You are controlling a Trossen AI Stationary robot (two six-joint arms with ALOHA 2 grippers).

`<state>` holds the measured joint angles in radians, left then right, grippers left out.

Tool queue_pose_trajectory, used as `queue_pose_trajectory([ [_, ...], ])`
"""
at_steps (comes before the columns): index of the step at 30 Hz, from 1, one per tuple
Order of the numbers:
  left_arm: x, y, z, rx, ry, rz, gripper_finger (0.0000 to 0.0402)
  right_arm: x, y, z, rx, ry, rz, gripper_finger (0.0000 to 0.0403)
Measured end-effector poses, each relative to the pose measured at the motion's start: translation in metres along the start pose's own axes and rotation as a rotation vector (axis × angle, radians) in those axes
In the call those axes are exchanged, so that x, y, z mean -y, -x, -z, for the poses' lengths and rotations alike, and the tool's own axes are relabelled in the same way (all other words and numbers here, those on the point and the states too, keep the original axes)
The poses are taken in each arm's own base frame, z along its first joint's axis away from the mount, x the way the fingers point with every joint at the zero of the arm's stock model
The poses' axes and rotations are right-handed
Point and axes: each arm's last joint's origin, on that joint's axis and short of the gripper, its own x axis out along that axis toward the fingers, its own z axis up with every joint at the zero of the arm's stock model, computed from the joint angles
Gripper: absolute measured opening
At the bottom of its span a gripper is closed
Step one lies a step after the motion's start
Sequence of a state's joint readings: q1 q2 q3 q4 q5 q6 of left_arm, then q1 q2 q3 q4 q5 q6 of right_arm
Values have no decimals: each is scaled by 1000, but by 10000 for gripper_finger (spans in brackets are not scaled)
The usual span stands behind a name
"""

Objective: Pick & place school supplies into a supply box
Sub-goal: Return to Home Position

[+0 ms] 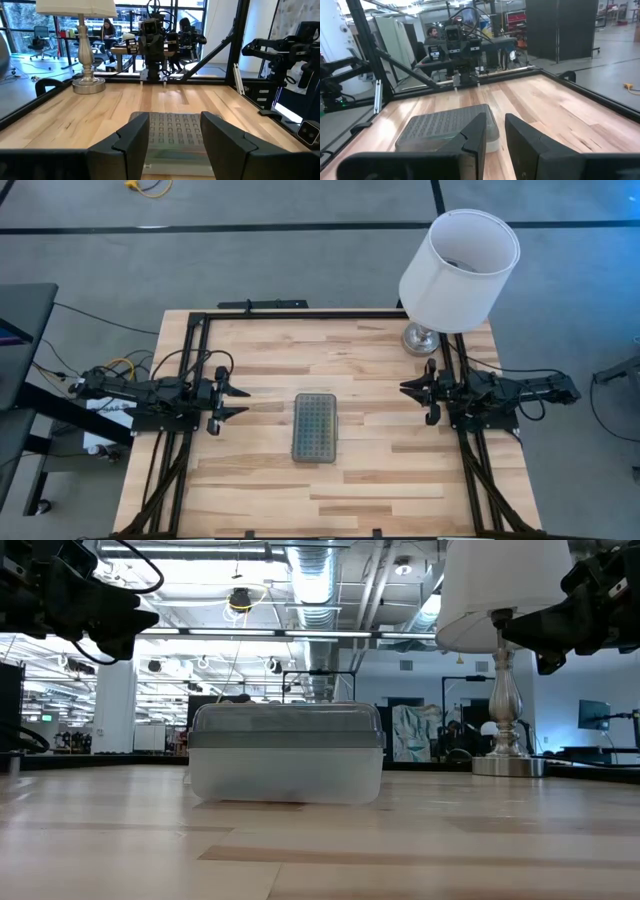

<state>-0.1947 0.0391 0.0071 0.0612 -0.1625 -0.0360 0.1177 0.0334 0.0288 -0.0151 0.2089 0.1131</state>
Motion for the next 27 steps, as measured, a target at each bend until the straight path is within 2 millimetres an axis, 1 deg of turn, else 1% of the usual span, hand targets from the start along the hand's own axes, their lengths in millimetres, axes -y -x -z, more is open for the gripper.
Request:
queue_pose_trajectory([
  [27, 0, 0, 0, 0, 10, -1, 174, 0, 0, 0, 1, -1, 1, 66],
])
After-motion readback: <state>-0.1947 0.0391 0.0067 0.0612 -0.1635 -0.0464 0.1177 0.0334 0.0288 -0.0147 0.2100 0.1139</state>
